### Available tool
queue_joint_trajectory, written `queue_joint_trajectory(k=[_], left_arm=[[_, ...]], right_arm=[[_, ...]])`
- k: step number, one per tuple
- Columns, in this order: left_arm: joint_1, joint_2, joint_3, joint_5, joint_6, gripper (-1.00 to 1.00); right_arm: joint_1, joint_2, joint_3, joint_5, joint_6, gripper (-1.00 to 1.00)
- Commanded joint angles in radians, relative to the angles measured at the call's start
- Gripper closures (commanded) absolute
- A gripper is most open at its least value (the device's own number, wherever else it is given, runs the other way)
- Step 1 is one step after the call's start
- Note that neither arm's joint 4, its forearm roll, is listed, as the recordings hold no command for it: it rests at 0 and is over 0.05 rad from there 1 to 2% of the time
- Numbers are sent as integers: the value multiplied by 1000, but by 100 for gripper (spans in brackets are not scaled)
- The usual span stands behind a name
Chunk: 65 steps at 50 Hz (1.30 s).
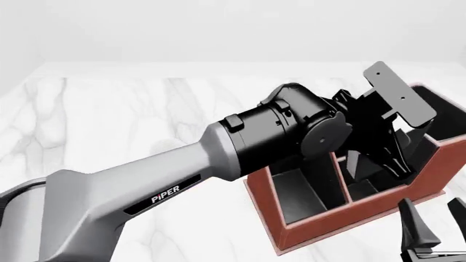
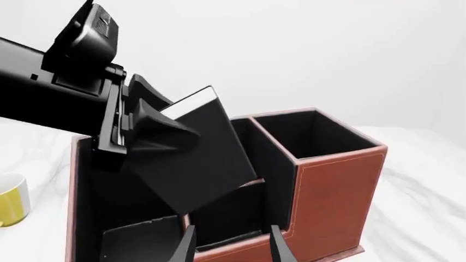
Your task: Pick up the book and place it in the back compartment of the caddy.
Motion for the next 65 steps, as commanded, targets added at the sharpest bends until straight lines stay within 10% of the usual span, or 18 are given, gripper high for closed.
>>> queue_joint_trajectory(k=[1, 65], left_arm=[[-12, 8, 7, -41, 4, 100], [27, 120, 34, -162, -6, 100]], right_arm=[[0, -1, 0, 3, 1, -100], [6, 7, 0, -3, 13, -100]])
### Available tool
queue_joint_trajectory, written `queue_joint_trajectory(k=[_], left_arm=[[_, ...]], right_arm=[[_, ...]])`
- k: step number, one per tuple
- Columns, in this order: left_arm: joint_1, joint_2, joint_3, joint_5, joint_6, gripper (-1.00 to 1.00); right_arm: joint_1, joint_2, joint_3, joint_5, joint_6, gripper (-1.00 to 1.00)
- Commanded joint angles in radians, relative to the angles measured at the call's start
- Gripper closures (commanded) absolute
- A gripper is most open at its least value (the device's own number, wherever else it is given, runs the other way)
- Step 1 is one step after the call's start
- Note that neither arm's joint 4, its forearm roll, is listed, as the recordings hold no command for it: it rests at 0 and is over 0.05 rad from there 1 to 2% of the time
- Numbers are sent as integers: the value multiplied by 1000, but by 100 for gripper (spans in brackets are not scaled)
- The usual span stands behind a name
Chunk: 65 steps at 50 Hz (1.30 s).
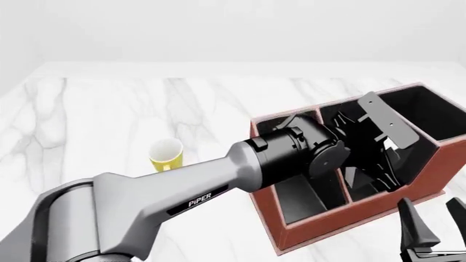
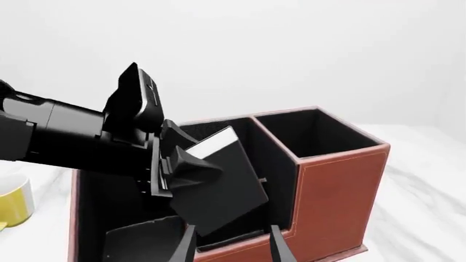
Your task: Pick up the book and place it in the back compartment of the caddy.
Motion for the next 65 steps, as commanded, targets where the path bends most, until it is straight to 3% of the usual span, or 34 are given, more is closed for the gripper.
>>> queue_joint_trajectory(k=[1, 17, 24, 44, 45, 65], left_arm=[[12, 12, -1, -25, 12, 100], [15, 60, -23, -17, 20, 100], [-4, 51, 19, -48, 0, 100], [7, 68, 31, -72, -5, 100], [7, 68, 29, -70, -5, -100], [21, -40, 56, -65, -20, -100]], right_arm=[[1, 3, 0, -3, 2, -100], [2, 14, 0, -12, 6, -100], [2, 9, 0, -9, 5, -100], [2, 6, 0, -5, 6, -100], [2, 5, 0, -5, 6, -100], [-1, 8, 0, -7, 3, -100]])
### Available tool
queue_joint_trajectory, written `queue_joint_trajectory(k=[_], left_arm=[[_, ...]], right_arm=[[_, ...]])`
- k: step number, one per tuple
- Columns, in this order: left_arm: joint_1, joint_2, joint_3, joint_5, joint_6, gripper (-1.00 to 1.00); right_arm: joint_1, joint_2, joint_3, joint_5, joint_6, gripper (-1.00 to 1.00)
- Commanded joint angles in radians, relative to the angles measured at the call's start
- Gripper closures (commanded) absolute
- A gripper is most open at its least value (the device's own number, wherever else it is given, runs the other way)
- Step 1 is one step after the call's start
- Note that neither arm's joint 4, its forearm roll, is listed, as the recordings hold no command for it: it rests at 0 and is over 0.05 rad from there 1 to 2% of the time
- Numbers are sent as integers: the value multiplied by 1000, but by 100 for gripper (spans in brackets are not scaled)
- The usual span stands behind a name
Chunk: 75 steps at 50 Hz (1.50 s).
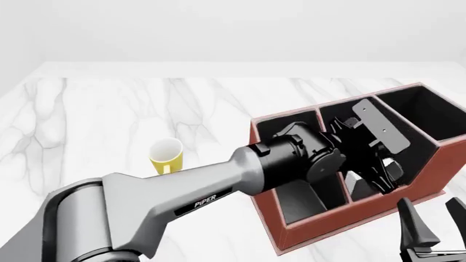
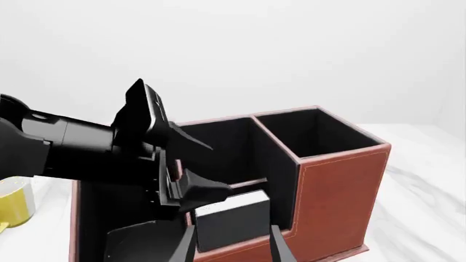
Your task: Pick up the book and place it in the back compartment of the caddy.
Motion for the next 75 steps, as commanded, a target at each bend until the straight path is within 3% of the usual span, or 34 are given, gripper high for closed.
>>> queue_joint_trajectory(k=[1, 11, 20, 31, 34, 36, 37, 48, 59, 63, 67, 68, 70, 75], left_arm=[[11, -72, 25, 3, 2, -100], [7, -218, 144, -27, 21, -100], [64, -392, 285, -76, 43, -100], [169, -621, 564, -205, 77, -100], [250, -678, 634, -263, 54, -100], [279, -700, 712, -318, 116, -100], [313, -732, 749, -347, 78, -100], [481, -1038, 1194, -540, 50, -100], [578, -1283, 1392, -578, -31, -100], [610, -1360, 1500, -618, -92, -100], [664, -1411, 1602, -699, -124, -100], [700, -1431, 1662, -753, -182, -100], [723, -1435, 1690, -783, -187, -100], [836, -1443, 1857, -1004, -244, -100]], right_arm=[[-2, 5, 0, -4, -1, -100], [-2, 6, 0, -5, -2, -100], [-1, 6, 0, -6, -2, -100], [2, -11, 0, 9, -2, -100], [3, -6, 0, 4, -3, -100], [5, -12, -1, 9, -4, -100], [4, -12, -1, 10, -3, -100], [2, -11, -1, 8, -6, -100], [3, -20, -1, 14, -11, -100], [2, -21, 0, 15, -12, -100], [2, -23, 1, 17, -12, -100], [2, -24, 1, 17, -13, -100], [1, -23, 1, 17, -13, -100], [-3, -1, 0, 1, -18, -100]])
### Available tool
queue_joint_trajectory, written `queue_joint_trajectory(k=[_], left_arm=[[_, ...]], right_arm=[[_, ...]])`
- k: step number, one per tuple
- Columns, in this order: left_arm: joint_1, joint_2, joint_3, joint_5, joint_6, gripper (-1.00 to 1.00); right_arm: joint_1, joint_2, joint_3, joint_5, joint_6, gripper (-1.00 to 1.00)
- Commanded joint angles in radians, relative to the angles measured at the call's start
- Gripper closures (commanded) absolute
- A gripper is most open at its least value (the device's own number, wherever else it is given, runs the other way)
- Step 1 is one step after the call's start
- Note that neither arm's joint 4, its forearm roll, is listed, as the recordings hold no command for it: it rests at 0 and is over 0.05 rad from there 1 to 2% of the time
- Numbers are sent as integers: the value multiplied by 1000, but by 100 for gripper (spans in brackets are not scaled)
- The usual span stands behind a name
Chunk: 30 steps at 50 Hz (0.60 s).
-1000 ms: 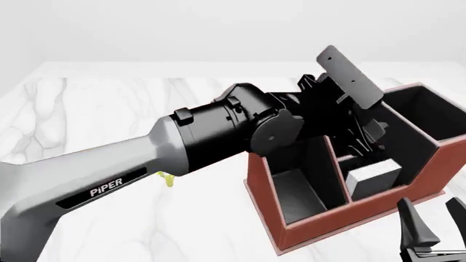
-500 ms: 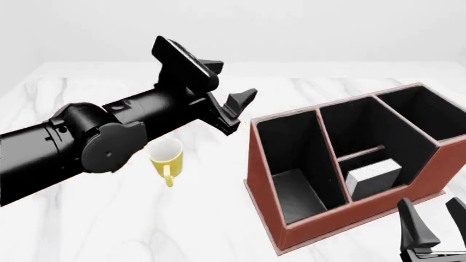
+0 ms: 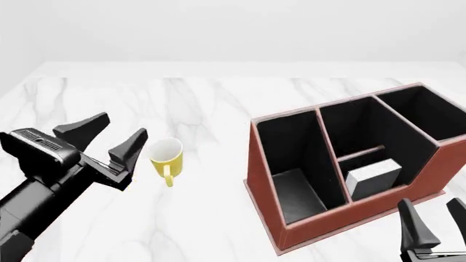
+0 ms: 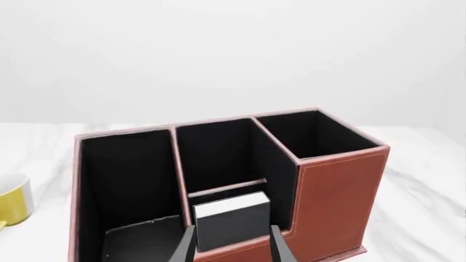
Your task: Pick up the book and place it in the back compartment of the caddy.
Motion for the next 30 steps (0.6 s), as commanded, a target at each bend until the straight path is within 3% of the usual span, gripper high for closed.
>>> queue_joint_trajectory(k=[1, 4, 6, 9, 12, 15, 19, 20, 21, 29, 30], left_arm=[[195, -54, 337, -369, -121, -100], [201, 89, 370, -509, -87, -100], [231, 92, 363, -509, -125, -100], [253, 66, 367, -505, -123, -100], [262, 79, 380, -530, -114, -100], [264, 106, 392, -562, -126, -100], [251, 70, 391, -529, -128, -100], [251, 68, 391, -527, -128, -100], [252, 68, 393, -526, -129, -100], [249, 50, 395, -512, -121, -100], [249, 50, 395, -513, -121, -100]], right_arm=[[-8, 30, 0, -22, -6, -100], [-7, 83, 1, -56, -6, -100], [-1, 168, 0, -115, 15, -100], [16, 340, 0, -250, 42, -100], [18, 328, -26, -247, 11, -100], [37, 280, -164, -130, -14, -100], [71, 220, -461, 63, -40, -100], [71, 220, -462, 65, -40, -100], [91, 211, -634, 154, -41, -100], [182, 254, -1154, 352, -121, -100], [182, 254, -1155, 353, -121, -100]])
